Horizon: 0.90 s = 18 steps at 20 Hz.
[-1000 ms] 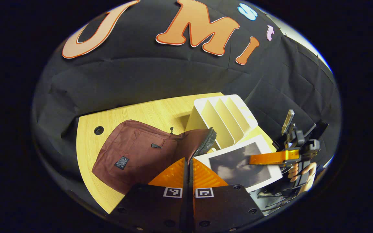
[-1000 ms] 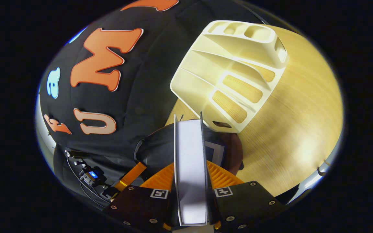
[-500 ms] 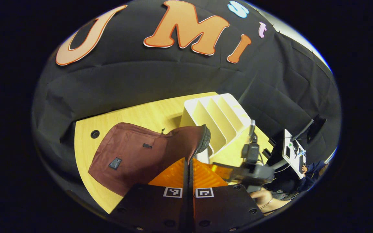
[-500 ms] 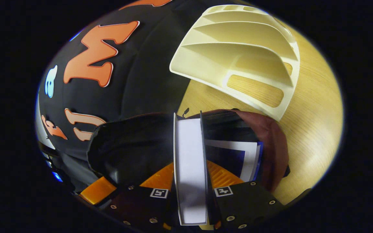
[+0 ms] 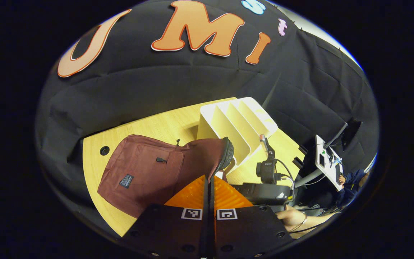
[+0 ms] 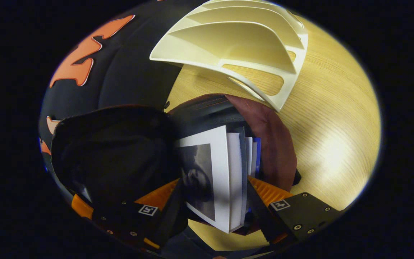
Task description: Open the schoolbag, grab two books from the bookshelf and put them into the schoolbag.
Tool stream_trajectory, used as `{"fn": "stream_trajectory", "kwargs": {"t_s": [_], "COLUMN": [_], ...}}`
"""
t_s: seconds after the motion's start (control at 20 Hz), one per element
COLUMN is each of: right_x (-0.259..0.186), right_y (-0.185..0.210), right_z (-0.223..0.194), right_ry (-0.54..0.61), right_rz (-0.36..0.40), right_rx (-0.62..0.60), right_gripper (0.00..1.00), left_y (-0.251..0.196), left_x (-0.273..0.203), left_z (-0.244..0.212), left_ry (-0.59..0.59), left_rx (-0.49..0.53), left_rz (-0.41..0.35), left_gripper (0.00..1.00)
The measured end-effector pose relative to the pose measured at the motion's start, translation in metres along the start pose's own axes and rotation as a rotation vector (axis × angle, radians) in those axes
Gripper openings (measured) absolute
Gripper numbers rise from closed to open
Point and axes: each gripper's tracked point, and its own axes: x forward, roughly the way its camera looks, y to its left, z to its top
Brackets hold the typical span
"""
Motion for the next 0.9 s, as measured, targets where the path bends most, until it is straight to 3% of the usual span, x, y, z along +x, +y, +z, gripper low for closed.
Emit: {"fn": "stream_trajectory", "kwargs": {"t_s": [0.5,0.65,0.75,0.8,0.85,0.9], "right_x": [-0.083,-0.105,-0.117,-0.123,-0.129,-0.134], "right_y": [-0.09,-0.114,-0.125,-0.133,-0.14,-0.146], "right_z": [0.08,0.096,0.108,0.117,0.126,0.132], "right_ry": [-0.016,0.026,0.046,0.062,0.073,0.08], "right_rz": [-0.14,-0.182,-0.198,-0.205,-0.208,-0.215], "right_rx": [-0.179,-0.24,-0.304,-0.331,-0.347,-0.358], "right_gripper": [0.98,0.98,0.98,0.98,0.98,0.98], "left_y": [-0.006,-0.023,-0.03,-0.034,-0.04,-0.045], "left_x": [0.009,0.023,0.027,0.032,0.038,0.044], "left_z": [-0.024,-0.036,-0.045,-0.053,-0.061,-0.067], "left_ry": [0.007,0.041,0.06,0.07,0.081,0.095], "left_rx": [-0.113,-0.159,-0.191,-0.213,-0.235,-0.252], "left_rz": [0.019,0.032,0.054,0.081,0.099,0.116], "left_gripper": [0.01,0.07,0.24,0.41,0.45,0.61]}}
